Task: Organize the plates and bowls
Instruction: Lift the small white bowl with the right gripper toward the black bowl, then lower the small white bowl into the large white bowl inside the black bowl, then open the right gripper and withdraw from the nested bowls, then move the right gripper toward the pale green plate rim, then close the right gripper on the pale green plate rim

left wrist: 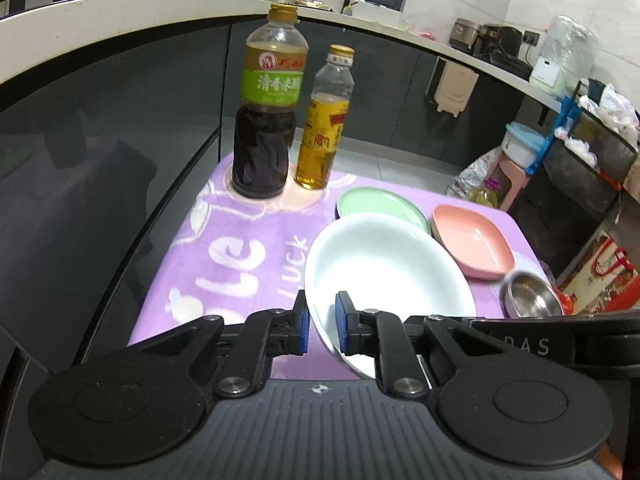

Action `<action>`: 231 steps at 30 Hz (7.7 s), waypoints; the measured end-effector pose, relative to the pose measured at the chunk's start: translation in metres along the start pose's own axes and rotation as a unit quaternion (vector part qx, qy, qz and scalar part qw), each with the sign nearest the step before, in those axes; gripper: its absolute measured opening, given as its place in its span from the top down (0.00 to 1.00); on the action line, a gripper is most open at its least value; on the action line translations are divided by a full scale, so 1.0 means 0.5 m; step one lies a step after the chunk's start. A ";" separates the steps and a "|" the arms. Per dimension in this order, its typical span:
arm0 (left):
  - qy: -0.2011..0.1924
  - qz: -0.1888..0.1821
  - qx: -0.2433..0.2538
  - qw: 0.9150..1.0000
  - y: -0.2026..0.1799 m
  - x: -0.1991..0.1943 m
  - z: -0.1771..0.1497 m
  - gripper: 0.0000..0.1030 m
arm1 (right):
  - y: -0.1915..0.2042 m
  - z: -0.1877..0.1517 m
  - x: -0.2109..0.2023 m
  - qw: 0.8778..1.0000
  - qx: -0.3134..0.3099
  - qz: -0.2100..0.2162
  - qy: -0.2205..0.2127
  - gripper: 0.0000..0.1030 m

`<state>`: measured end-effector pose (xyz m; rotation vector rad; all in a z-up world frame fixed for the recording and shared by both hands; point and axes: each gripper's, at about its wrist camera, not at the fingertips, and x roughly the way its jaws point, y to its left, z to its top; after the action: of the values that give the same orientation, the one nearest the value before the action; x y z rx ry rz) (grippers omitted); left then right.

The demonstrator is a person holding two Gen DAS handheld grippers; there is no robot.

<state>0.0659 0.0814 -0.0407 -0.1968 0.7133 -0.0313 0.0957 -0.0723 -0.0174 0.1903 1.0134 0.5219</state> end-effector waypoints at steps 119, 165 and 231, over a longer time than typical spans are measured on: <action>0.042 0.020 0.072 0.996 -0.044 0.022 -0.032 0.82 | -0.123 -0.095 -0.084 0.998 0.035 -0.054 -0.006 0.68; 0.051 -0.038 -0.060 0.996 -0.022 0.445 0.151 0.82 | -0.315 0.165 0.186 0.972 0.229 -0.030 -0.032 0.68; 0.046 0.006 -0.051 0.998 0.103 0.237 0.027 0.86 | -0.183 0.115 0.184 0.997 0.077 -0.005 0.016 0.91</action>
<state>0.1627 0.1229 -0.1172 -0.2907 0.8077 0.0076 0.2132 -0.1002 -0.0925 0.3152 1.0869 0.4387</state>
